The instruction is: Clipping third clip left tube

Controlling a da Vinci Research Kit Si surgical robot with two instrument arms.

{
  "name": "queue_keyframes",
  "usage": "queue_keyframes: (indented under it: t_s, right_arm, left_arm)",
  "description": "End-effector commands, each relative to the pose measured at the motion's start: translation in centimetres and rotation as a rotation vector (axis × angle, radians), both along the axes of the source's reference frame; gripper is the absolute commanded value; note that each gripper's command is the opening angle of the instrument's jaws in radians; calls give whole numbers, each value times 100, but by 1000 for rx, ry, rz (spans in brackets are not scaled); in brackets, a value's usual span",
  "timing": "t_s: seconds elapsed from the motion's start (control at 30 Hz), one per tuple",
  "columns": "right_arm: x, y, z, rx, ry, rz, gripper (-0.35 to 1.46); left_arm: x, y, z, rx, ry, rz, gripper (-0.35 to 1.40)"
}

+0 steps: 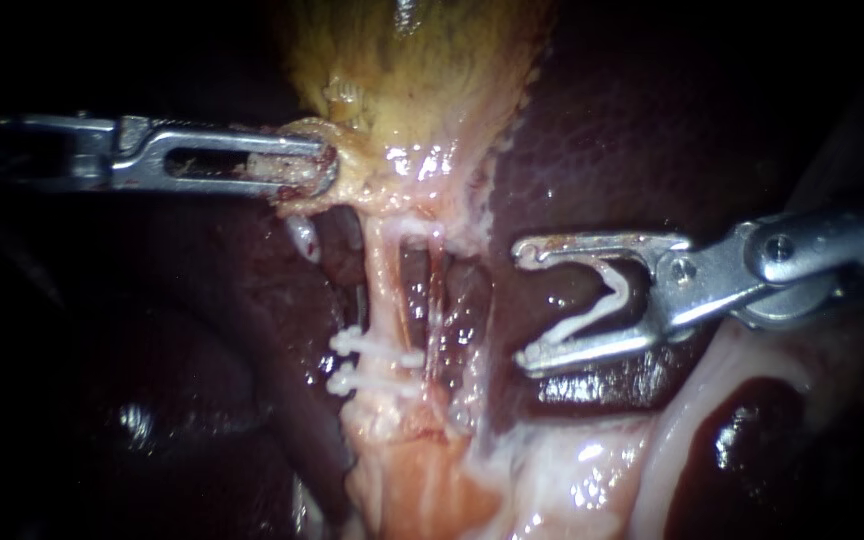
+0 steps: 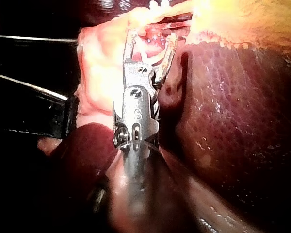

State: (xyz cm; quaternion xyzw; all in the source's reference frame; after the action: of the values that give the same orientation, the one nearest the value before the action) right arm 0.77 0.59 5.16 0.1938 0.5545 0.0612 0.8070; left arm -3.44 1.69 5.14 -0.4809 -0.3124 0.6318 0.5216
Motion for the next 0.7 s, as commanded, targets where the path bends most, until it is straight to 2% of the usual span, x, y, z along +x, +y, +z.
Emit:
queue_keyframes:
  t_s: [0.03,0.1,0.23,0.37,0.47,0.57,0.7]
  right_arm:
    - [0,0,0,0,0,0,50]
    - [0,0,0,0,0,0,50]
    - [0,0,0,0,0,0,50]
    - [0,1,1,0,-1,1,50]
    - [1,1,1,0,-1,2,50]
    - [2,1,1,0,-1,2,50]
    - [12,-1,-4,8,9,-8,50]
  left_arm:
    - [1,1,-2,1,-1,1,-35]
    - [5,3,-6,3,-3,3,-35]
    - [24,8,-25,13,-10,10,-35]
    - [51,16,-55,18,-11,-17,-35]
    - [66,22,-73,14,-14,-37,-35]
    - [73,24,-81,11,-10,-39,-35]
    - [72,21,-77,8,-9,-40,-35]
